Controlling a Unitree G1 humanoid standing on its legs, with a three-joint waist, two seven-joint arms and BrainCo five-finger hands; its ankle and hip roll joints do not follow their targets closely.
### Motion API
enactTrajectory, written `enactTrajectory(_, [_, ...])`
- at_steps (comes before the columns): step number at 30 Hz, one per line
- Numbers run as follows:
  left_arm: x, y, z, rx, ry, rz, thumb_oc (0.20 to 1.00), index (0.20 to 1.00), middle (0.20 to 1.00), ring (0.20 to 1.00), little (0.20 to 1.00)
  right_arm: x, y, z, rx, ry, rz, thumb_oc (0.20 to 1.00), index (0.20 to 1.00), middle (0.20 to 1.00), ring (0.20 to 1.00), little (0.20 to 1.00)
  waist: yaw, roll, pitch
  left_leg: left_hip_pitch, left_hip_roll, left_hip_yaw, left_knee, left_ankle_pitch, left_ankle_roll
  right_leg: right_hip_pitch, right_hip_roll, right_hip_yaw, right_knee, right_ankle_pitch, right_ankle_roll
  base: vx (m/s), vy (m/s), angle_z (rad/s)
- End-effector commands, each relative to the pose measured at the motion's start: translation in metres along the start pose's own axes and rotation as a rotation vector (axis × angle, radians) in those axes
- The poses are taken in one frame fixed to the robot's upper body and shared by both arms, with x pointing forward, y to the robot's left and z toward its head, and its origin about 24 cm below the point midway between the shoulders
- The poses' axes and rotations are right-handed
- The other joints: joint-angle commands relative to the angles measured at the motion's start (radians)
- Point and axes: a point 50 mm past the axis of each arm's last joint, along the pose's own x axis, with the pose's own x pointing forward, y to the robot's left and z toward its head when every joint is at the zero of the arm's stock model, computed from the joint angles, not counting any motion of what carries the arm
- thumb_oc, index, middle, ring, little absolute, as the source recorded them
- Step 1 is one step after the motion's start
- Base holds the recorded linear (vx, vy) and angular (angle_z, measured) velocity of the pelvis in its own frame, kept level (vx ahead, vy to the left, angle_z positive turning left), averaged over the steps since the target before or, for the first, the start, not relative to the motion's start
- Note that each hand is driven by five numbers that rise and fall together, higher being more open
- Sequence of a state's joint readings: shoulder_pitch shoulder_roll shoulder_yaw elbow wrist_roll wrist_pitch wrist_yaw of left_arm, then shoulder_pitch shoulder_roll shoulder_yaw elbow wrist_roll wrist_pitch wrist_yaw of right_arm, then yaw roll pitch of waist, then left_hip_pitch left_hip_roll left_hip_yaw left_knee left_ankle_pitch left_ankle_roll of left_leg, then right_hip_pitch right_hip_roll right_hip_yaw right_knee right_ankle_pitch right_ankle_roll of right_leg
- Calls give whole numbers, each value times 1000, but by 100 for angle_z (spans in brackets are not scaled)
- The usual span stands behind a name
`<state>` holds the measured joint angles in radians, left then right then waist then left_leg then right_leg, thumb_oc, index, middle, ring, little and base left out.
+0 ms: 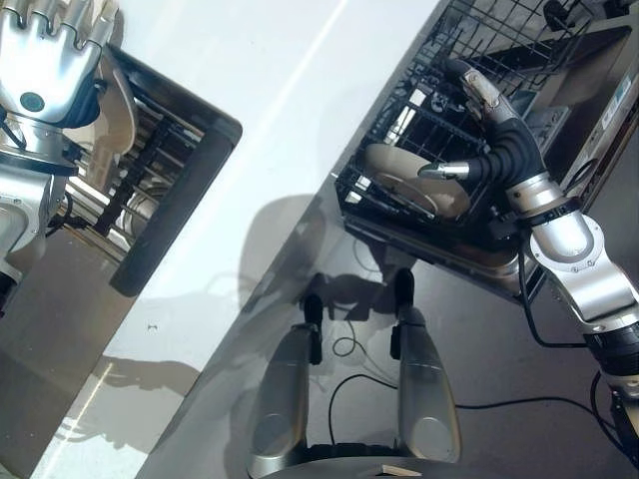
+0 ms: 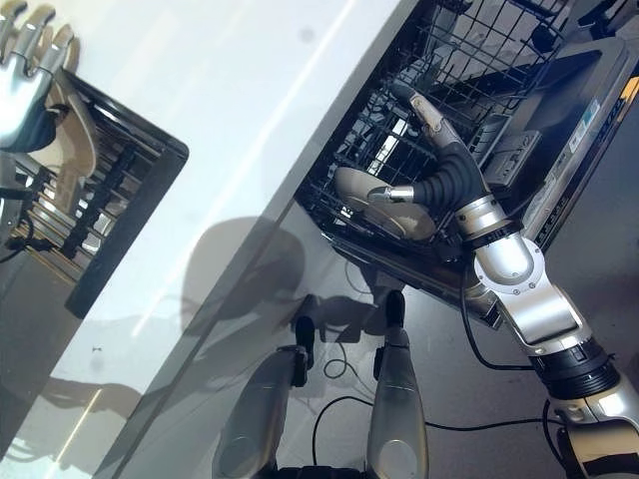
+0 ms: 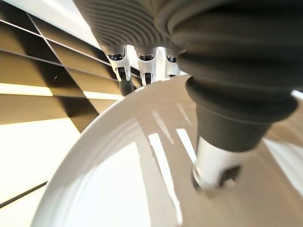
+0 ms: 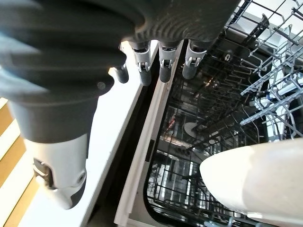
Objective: Pick up plates and place into dishwasher.
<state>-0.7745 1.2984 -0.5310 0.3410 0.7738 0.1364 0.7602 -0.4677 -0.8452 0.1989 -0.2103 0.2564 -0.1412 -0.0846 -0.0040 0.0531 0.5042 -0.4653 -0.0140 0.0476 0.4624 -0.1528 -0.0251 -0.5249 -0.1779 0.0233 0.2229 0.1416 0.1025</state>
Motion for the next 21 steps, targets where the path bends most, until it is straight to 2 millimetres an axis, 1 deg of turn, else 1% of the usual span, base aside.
enactTrajectory(1, [13,12,-16,14,27,40,200,200,200,200,200,5,-16,28,-41,-140,-47,1000,1000,1000,1000,1000,-9,14,-7,41,-39,-47,-146,101,43,71,-35,-8,87,-109,22,0,0,0])
enactTrajectory(6, [15,14,-17,17,19,30,200,200,200,200,200,4,-16,27,-33,-139,-53,1000,1000,1000,1000,1000,-2,13,-11,44,-38,-53,-143,98,43,76,-35,-14,89,-111,23,7,-40,0])
enactTrajectory(12, [11,15,-21,21,20,39,200,200,200,200,200,1,-16,25,-25,-132,-60,1000,1000,1000,1000,1000,7,11,-20,60,-36,-61,-151,95,42,95,-35,-22,82,-118,23,1,-36,1])
enactTrajectory(21, [1,23,-36,35,106,132,200,200,200,200,200,-8,-12,21,14,-118,-57,1000,1000,1000,1000,1000,32,10,-69,124,-32,-71,-184,87,43,160,-44,-44,72,-144,23,20,-34,0])
